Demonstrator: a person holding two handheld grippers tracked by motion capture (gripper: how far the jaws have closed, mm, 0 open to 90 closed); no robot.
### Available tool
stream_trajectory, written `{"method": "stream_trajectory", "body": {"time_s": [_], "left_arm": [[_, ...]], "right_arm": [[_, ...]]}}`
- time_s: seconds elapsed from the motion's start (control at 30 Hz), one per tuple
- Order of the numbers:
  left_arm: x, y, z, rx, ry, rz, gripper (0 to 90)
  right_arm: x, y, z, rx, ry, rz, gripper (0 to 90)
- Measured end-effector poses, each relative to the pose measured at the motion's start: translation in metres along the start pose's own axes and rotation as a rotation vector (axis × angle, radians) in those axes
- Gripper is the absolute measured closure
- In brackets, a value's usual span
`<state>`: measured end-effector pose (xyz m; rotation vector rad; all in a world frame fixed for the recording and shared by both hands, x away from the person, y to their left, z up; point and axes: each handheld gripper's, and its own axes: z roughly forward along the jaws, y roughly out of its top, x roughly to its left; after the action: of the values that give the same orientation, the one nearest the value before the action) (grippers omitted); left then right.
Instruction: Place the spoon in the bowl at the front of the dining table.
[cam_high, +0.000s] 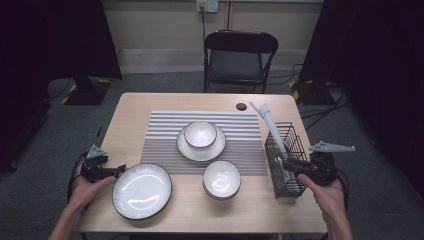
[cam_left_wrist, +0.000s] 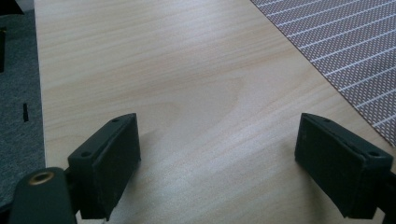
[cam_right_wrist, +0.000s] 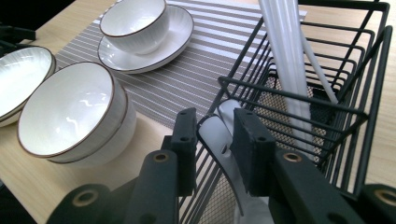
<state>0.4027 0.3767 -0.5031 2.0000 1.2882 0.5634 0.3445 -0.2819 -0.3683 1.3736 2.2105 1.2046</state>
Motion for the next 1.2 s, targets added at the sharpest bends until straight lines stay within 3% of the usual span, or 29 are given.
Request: {"method": "stream_trajectory", "body": {"time_s": [0.27, 0.33, 0.6, 1.0, 1.2], "left_arm": [[0.000, 0.000, 0.000, 0.000, 0.000, 0.000, 13.8], [0.000, 0.000, 0.000, 0.000, -0.001, 0.000, 13.8], [0.000, 0.000, 0.000, 0.000, 0.000, 0.000, 13.8], [0.000, 0.000, 0.000, -0.001, -0.001, -0.001, 13.8], [0.000, 0.000, 0.000, 0.000, 0.000, 0.000, 13.8]], "right_arm": [[-0.009, 0.012, 0.009, 0.022, 0.004, -0.007, 76.1], [-0.012, 0.014, 0.010, 0.016, 0.032, 0.001, 75.4], [-0.010, 0.015, 0.012, 0.030, 0.042, -0.030, 74.2], [-0.018, 0.012, 0.021, 0.092, -0.005, -0.041, 64.7], [-0.018, 0.014, 0.026, 0.125, -0.017, -0.057, 65.3]]}}
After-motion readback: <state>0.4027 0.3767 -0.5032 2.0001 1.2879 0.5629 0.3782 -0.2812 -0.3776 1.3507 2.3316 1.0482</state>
